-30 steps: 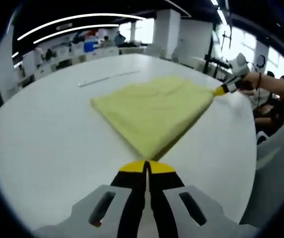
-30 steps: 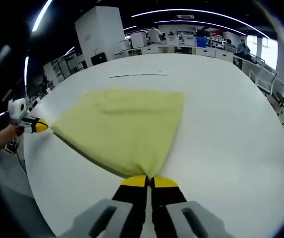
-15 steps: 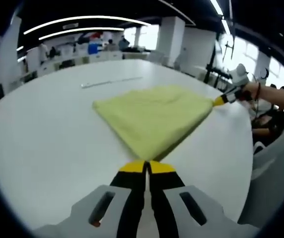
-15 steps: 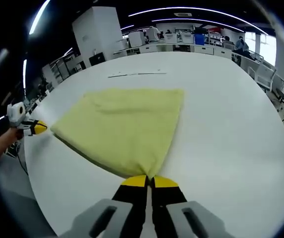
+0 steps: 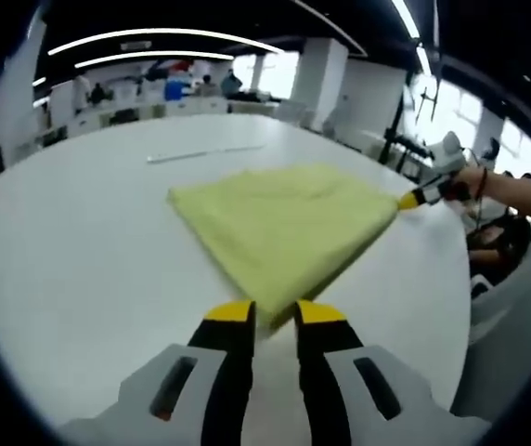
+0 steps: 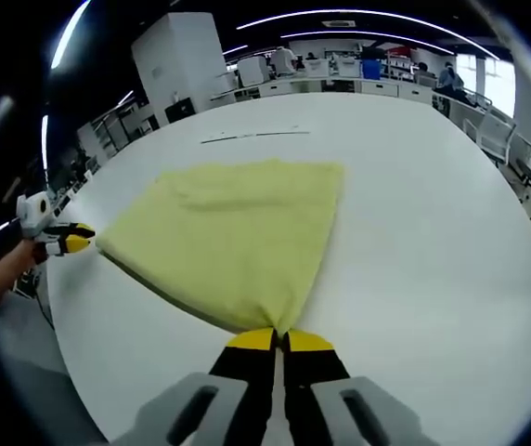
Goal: Fold the garment on the visible template until the final outline fits inside the template.
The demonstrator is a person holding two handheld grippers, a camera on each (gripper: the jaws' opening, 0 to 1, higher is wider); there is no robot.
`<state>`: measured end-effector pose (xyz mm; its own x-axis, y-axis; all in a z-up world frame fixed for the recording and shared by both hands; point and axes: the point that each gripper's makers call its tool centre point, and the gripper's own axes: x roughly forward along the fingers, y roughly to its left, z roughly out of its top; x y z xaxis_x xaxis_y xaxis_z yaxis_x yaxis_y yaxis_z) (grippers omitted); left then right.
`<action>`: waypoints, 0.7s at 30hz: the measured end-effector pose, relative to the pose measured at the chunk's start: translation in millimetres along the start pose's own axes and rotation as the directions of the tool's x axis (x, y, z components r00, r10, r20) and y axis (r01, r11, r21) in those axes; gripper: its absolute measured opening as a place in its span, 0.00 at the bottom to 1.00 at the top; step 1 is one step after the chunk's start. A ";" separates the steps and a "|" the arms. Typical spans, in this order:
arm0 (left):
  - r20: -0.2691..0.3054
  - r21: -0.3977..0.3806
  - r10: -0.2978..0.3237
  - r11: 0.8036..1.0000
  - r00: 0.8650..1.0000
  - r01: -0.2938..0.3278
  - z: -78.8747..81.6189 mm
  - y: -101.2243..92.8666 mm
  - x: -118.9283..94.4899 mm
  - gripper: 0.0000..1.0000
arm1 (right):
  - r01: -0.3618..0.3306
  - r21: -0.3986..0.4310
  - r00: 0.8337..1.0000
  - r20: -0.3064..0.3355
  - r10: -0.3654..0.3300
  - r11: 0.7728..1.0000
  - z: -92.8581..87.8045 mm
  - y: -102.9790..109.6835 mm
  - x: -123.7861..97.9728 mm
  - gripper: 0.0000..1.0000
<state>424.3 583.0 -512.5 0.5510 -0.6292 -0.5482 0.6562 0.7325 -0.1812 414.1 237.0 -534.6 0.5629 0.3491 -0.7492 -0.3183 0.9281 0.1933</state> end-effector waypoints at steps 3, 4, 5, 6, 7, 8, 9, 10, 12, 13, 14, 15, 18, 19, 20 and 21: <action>-0.023 -0.002 0.009 1.000 1.000 -0.010 -4.8 4.1 3.8 0.10 | 0.000 0.003 1.000 -0.001 0.000 1.000 -0.2 -0.1 0.1 0.00; -0.026 -0.004 0.014 1.000 1.000 -0.014 -5.8 5.4 4.3 0.10 | 0.000 0.002 1.000 -0.001 0.000 1.000 -0.3 0.0 -0.1 0.00; -0.030 -0.007 0.019 1.000 0.999 -0.019 -7.3 7.5 4.7 0.10 | 0.000 0.002 1.000 -0.001 0.000 1.000 -0.3 0.1 -0.1 0.00; -0.031 -0.009 0.019 1.000 0.999 -0.020 -8.2 8.5 5.1 0.10 | 0.000 0.001 1.000 -0.001 0.000 1.000 -0.5 0.1 -0.1 0.00; -0.033 -0.016 0.017 1.000 0.999 -0.018 -8.8 8.2 5.3 0.09 | 0.000 0.002 1.000 -0.001 0.000 1.000 -0.5 0.1 -0.1 0.00; -0.035 -0.024 0.010 1.000 0.999 -0.011 -9.4 7.0 5.9 0.08 | 0.000 0.003 1.000 -0.001 0.000 1.000 -0.6 0.4 -0.3 0.00; -0.037 -0.025 0.007 1.000 0.999 -0.008 -9.8 6.8 6.4 0.06 | 0.000 0.003 1.000 0.000 0.000 1.000 -0.6 0.5 -0.4 0.00; -0.038 -0.027 0.005 1.000 0.999 -0.006 -10.0 6.4 6.9 0.05 | 0.001 0.003 1.000 0.000 -0.001 1.000 -0.4 0.5 -0.3 0.00; -0.029 -0.027 0.000 1.000 1.000 -0.001 -7.6 4.0 7.8 0.01 | 0.002 0.003 1.000 -0.001 -0.002 1.000 -0.4 0.6 -0.4 0.00; -0.029 -0.027 0.000 1.000 1.000 -0.001 -7.0 3.6 8.1 0.00 | 0.002 0.002 1.000 -0.001 -0.002 1.000 -0.5 0.6 -0.5 0.00; -0.027 -0.023 0.002 1.000 1.000 -0.003 -6.3 3.5 8.1 0.00 | 0.002 0.002 1.000 -0.001 -0.002 1.000 -0.5 0.7 -0.6 0.00; -0.025 -0.015 0.003 1.000 1.000 -0.003 -5.9 3.6 8.2 0.00 | 0.002 0.001 1.000 -0.001 -0.002 1.000 -0.6 0.5 -0.6 0.00; -0.038 0.011 0.022 1.000 0.999 -0.022 -7.1 5.3 7.0 0.00 | 0.001 0.000 1.000 -0.001 -0.001 1.000 -0.5 0.8 -1.0 0.00; -0.042 0.015 0.019 1.000 0.999 -0.019 -7.6 4.4 6.5 0.00 | 0.002 -0.003 1.000 0.000 -0.002 1.000 -0.5 1.1 -1.3 0.00; -0.043 0.020 0.019 1.000 0.999 -0.018 -7.8 3.1 5.5 0.00 | 0.002 -0.005 1.000 0.000 -0.002 1.000 -0.4 1.2 -1.5 0.00; -0.044 0.027 0.022 0.999 0.999 -0.021 -8.0 2.7 4.6 0.00 | 0.001 -0.007 1.000 0.000 -0.001 1.000 -0.4 1.5 -1.8 0.00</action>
<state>424.5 584.1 -522.0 0.5418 -0.6010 -0.5876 0.6583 0.7381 -0.1480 412.4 237.7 -533.2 0.5631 0.3479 -0.7496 -0.3230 0.9276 0.1879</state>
